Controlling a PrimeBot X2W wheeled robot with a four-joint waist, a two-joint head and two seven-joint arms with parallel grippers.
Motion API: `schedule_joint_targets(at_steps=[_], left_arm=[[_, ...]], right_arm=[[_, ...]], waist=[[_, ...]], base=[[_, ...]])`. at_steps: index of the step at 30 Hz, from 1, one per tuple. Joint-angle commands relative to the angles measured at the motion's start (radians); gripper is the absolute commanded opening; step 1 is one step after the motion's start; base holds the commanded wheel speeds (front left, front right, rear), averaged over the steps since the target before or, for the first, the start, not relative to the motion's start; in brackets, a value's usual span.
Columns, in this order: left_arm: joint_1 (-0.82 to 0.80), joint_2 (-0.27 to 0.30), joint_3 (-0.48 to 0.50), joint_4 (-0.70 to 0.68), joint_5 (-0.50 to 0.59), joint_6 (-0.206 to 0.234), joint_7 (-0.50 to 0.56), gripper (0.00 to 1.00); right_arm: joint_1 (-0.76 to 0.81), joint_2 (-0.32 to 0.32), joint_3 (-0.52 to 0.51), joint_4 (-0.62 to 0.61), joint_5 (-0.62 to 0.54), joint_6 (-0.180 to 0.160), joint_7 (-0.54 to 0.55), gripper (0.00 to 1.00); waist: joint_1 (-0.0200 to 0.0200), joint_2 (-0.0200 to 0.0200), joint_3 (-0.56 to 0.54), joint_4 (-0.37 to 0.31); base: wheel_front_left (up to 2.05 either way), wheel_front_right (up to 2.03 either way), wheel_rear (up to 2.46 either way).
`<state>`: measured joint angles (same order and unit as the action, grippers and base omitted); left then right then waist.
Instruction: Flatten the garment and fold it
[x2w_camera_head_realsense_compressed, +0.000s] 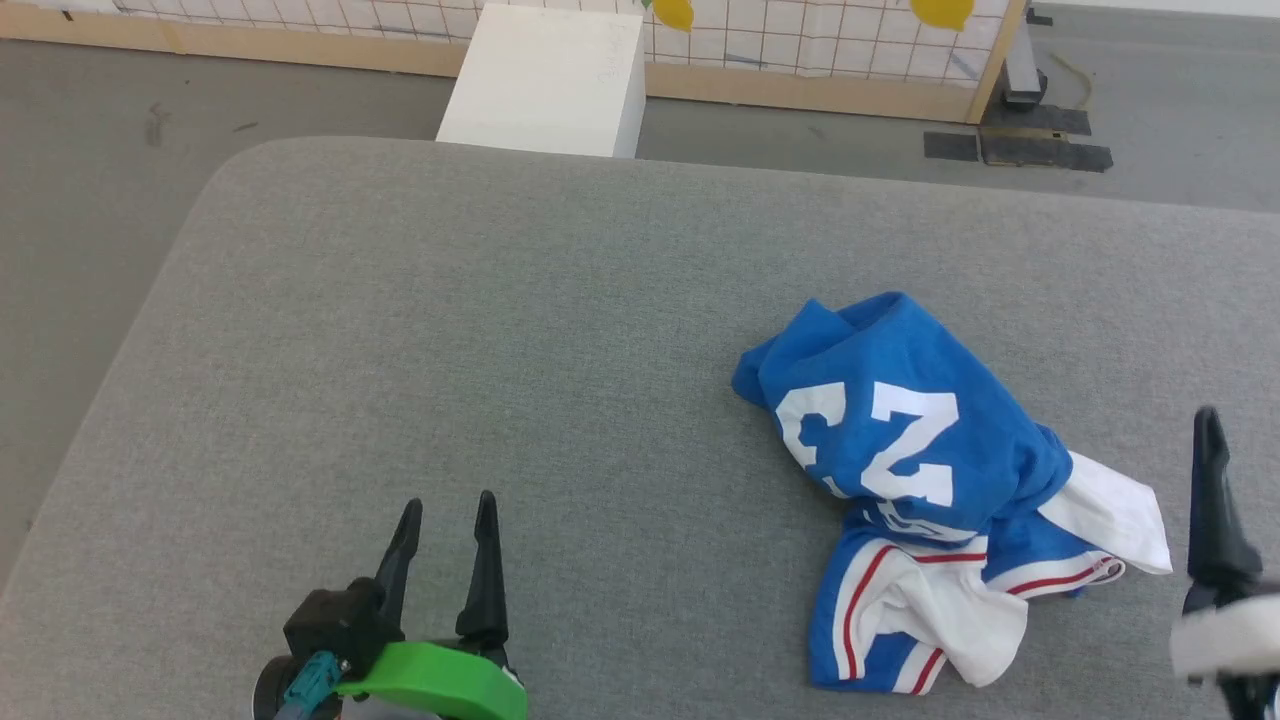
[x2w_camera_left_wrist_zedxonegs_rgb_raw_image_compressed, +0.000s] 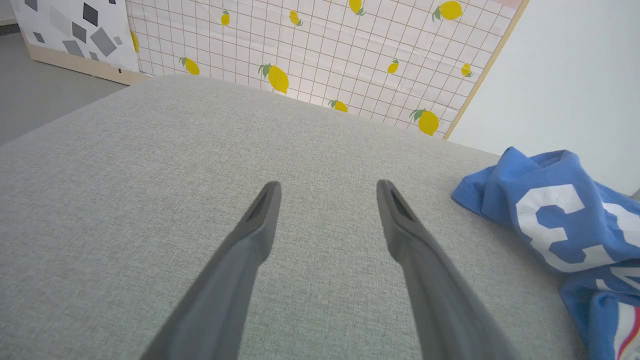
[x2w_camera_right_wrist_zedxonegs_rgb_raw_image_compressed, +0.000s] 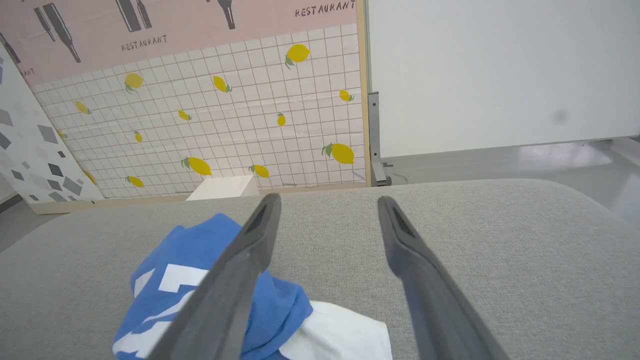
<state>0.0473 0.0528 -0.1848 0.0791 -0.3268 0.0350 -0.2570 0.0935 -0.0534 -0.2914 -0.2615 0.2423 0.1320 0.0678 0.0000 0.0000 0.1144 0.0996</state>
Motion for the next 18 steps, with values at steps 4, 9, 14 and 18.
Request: schedule_joint_targets(at_steps=[4, 9, 14, 18], left_arm=[[0.037, -0.001, -0.001, -0.01, 0.012, -0.003, -0.005, 1.0], [0.061, -0.001, 0.003, -0.022, 0.02, 0.003, -0.005, 1.0], [0.041, 0.024, -0.015, -0.065, 0.062, 0.007, 0.009, 1.0], [-0.017, 0.046, -0.076, -0.137, 0.107, -0.01, 0.115, 1.0]], right_arm=[[0.086, 0.003, 0.018, 0.071, 0.044, -0.001, -0.131, 1.0], [0.117, 0.003, 0.04, 0.137, 0.078, -0.001, -0.208, 1.0], [0.094, 0.003, 0.026, 0.142, 0.06, -0.001, -0.236, 1.0], [0.083, 0.003, 0.007, 0.13, 0.058, -0.001, -0.233, 1.0]], waist=[[0.0, 0.0, -0.003, 0.003], [0.0, 0.0, -0.007, -0.006], [0.0, 0.0, -0.006, -0.012], [0.0, 0.0, 0.008, -0.009]], base=[[0.0, 0.0, 0.0], [0.0, 0.0, 0.0], [0.0, 0.0, 0.0], [0.0, 0.0, 0.0]])
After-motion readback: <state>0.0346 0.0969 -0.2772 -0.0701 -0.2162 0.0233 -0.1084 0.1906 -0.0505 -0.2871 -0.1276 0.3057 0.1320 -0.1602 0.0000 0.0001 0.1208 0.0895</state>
